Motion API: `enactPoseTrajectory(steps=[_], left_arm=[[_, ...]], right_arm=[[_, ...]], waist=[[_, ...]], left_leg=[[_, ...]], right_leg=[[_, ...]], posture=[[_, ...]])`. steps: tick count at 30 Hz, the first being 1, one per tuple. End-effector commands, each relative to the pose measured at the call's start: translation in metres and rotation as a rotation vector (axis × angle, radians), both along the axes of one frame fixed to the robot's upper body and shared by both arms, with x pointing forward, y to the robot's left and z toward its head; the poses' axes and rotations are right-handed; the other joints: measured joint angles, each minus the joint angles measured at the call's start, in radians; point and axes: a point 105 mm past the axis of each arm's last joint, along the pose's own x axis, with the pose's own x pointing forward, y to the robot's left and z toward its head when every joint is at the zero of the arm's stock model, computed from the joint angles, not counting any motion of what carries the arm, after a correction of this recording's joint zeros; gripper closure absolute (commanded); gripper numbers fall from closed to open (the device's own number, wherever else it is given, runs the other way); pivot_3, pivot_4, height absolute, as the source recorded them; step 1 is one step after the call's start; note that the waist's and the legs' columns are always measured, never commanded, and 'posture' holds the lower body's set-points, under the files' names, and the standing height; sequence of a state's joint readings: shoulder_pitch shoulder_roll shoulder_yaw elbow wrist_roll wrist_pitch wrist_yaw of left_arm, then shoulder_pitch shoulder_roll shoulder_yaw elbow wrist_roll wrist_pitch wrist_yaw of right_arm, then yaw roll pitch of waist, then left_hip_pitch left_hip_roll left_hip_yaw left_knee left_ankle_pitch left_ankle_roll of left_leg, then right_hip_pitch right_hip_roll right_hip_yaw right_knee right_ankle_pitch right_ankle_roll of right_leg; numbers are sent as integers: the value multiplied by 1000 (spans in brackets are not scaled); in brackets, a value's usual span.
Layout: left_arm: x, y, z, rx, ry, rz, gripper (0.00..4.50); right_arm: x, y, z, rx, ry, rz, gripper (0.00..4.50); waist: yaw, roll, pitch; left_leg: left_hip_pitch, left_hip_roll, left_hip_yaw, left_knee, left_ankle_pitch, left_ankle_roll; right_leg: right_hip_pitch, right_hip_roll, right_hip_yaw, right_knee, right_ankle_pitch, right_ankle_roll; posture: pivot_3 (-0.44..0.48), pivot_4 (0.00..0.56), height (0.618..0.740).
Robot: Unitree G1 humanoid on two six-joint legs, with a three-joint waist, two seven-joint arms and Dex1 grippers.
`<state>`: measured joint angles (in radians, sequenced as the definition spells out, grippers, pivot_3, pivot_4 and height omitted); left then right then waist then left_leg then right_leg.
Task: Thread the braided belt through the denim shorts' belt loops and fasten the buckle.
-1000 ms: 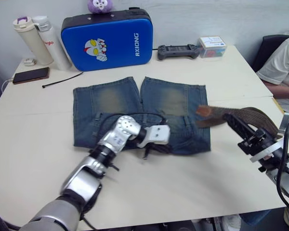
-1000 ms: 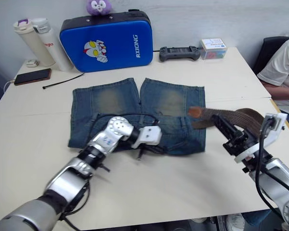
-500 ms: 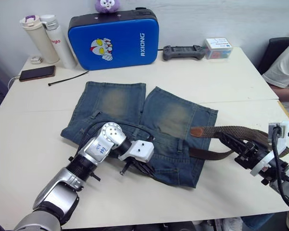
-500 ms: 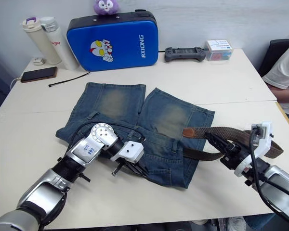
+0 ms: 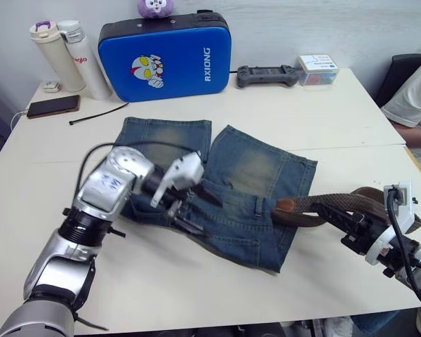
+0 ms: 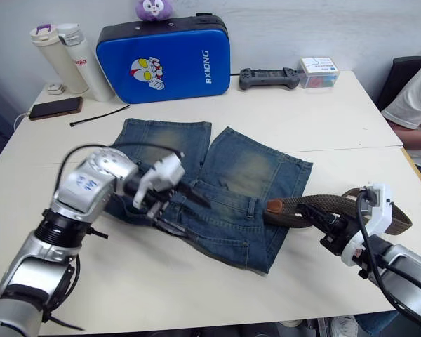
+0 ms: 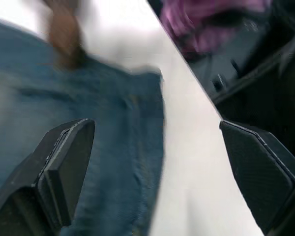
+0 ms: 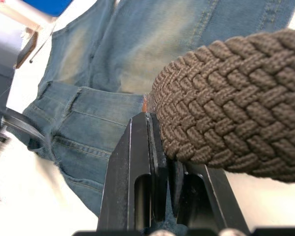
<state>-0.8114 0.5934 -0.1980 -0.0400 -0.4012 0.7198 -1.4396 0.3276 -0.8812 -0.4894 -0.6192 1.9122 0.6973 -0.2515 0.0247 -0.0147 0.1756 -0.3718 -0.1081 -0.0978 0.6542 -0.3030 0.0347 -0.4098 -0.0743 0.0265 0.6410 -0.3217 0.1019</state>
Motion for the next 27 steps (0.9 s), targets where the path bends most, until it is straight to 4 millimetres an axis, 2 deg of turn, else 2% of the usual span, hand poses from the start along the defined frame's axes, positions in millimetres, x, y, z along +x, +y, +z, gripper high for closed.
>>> enactPoseTrajectory(steps=[1, 5, 12, 21, 27], left_arm=[[-7, 2, 42, -121, -24, 32, 17], [-7, 9, 48, -113, -17, 119, 17], [25, 26, 41, -74, -71, 418, 17], [19, 31, 34, -68, -75, 473, 17], [18, 30, 34, -73, -74, 488, 17]], right_arm=[[3, 1, 2, 69, -8, -18, 4500], [13, 1, 2, 75, -7, -18, 4500], [24, 7, -5, 92, 23, 22, 4500], [28, 23, -24, 73, 94, 78, 4500], [35, 38, -19, 82, 80, 105, 4500]], waist=[[0, 0, 0], [-5, 1, 0], [0, 0, 0], [0, 0, 0], [-4, 0, 0]], left_leg=[[0, 0, 0, 0, 0, 0], [0, 0, 0, 0, 0, 0], [0, 0, 0, 0, 0, 0], [0, 0, 0, -1, 0, 0], [0, 0, 0, -1, 0, -1]], right_leg=[[0, 0, 0, 0, 0, 0], [0, 0, 1, -1, 0, 0], [0, 0, 1, -1, 0, 0], [-1, 0, 1, -1, 0, 0], [-1, 1, 1, -1, 0, 0]], posture=[[0, 150, 740], [0, 150, 740], [0, 150, 740], [0, 150, 740], [0, 150, 740]])
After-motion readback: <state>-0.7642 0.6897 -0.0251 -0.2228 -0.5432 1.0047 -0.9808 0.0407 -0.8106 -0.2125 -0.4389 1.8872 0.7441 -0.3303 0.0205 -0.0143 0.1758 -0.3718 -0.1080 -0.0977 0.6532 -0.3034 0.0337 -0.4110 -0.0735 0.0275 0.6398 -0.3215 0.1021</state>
